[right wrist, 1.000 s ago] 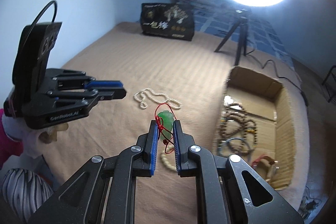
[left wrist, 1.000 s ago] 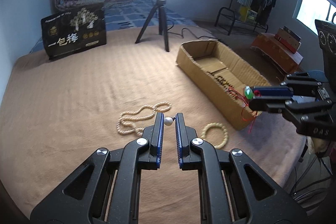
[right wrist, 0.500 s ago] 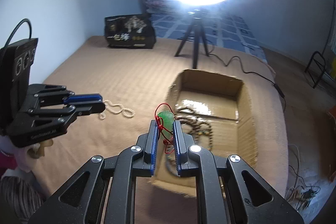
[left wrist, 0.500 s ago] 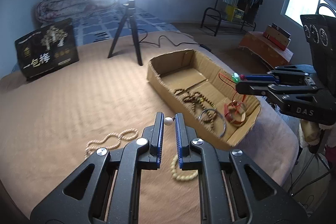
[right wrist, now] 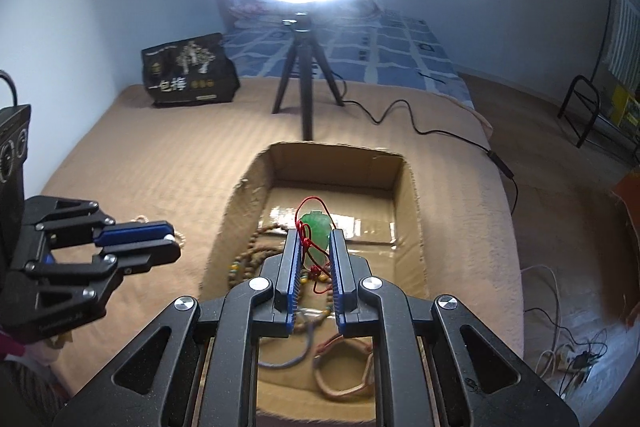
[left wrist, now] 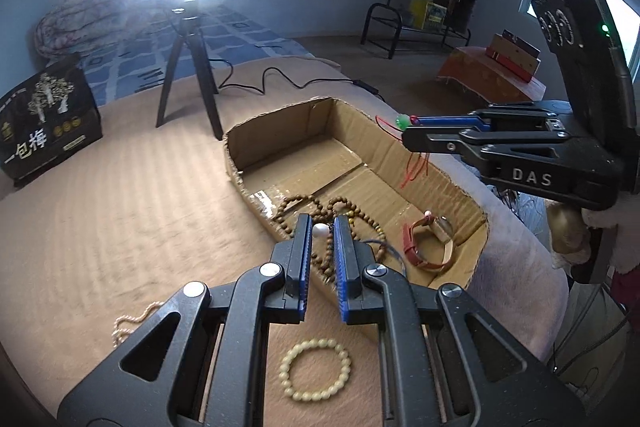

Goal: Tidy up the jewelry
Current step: 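Carry the jade pendant with the right tool over the box and lower it, then open the right tool to drop the pendant into the box and withdraw both tools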

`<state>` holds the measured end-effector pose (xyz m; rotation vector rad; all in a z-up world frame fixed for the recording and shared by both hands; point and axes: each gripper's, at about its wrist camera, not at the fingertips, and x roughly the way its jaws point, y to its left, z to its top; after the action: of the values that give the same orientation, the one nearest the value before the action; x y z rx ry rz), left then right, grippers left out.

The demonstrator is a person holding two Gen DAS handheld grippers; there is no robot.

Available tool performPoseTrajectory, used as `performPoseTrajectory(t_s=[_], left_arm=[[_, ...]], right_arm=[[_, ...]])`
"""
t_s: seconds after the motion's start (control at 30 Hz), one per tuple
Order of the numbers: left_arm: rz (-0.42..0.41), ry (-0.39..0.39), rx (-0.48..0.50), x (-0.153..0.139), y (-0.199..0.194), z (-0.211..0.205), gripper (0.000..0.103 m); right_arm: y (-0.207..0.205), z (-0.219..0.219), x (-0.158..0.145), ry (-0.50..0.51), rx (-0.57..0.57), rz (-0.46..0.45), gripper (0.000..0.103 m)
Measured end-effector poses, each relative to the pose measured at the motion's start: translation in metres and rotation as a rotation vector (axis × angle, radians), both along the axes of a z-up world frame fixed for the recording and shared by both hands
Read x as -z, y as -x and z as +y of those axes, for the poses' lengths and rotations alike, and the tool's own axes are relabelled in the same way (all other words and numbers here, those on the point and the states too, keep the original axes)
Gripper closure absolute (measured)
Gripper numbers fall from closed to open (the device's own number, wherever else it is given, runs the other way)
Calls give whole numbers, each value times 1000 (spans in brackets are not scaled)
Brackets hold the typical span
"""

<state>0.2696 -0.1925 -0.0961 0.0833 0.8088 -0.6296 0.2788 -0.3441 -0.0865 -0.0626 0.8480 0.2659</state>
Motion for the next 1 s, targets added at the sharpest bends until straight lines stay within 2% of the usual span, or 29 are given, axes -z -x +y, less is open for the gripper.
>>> performPoseTrajectory(t_s=[0.4,0.9,0.93,1.0], left_arm=[[20,9,34,10,-13,-25,94],[33,7,50,16,-11,-32,94],[33,3,48,16,-10,-33,93],[40,-1,47,16,-9,-34,93]], right_arm=[[-18,-15,18,-16,53,34,91],[-19,-20,19,1,83,33,90],[-19,-20,19,6,87,33,88],[-18,-20,19,15,95,30,77]])
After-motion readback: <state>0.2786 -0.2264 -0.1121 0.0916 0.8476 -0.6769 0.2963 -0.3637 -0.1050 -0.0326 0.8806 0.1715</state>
